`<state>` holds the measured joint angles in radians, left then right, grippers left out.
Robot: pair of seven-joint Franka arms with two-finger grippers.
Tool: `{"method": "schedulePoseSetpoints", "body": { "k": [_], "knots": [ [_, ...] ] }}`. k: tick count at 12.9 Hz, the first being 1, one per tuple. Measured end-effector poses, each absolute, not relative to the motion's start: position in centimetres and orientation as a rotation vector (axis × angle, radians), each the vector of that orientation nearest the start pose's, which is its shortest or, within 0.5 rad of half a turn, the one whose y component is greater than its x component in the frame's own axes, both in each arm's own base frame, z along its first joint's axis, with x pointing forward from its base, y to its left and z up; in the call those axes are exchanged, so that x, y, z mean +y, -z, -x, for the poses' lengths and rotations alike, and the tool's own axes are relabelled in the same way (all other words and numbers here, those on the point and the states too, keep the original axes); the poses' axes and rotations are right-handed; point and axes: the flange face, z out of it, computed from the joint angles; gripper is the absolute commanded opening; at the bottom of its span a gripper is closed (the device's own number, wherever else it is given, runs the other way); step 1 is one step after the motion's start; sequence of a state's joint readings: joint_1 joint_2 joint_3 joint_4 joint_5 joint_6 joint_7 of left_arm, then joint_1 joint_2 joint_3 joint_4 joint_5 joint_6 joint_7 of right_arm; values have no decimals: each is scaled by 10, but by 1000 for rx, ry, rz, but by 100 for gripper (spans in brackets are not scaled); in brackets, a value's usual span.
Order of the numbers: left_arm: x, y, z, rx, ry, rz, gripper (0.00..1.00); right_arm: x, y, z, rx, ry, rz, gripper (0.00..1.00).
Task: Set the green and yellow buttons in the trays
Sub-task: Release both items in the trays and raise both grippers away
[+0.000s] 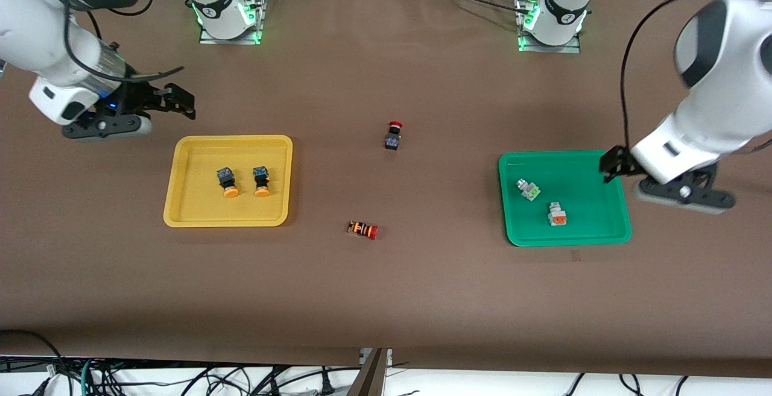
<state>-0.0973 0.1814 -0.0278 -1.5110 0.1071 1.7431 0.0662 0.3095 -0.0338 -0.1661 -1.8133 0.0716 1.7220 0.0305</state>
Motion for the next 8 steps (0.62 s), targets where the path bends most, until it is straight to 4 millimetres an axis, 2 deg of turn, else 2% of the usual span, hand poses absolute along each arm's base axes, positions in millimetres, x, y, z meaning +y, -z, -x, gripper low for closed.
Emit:
{"method": "schedulePoseSetpoints", "body": {
  "k": [1, 3, 5, 8],
  "knots": [
    [-58, -583, -604, 296, 90, 3024, 100, 71, -552, -535, -152, -90, 3066, 99],
    [-47, -598, -574, 269, 74, 3046, 100, 55, -569, -526, -171, -61, 3076, 99],
    [-42, -596, -557, 243, 50, 3095, 100, 52, -576, -523, -190, -42, 3078, 99],
    [-30, -588, -553, 207, -16, 3110, 100, 59, -582, -525, -212, -23, 3081, 99]
  ]
}}
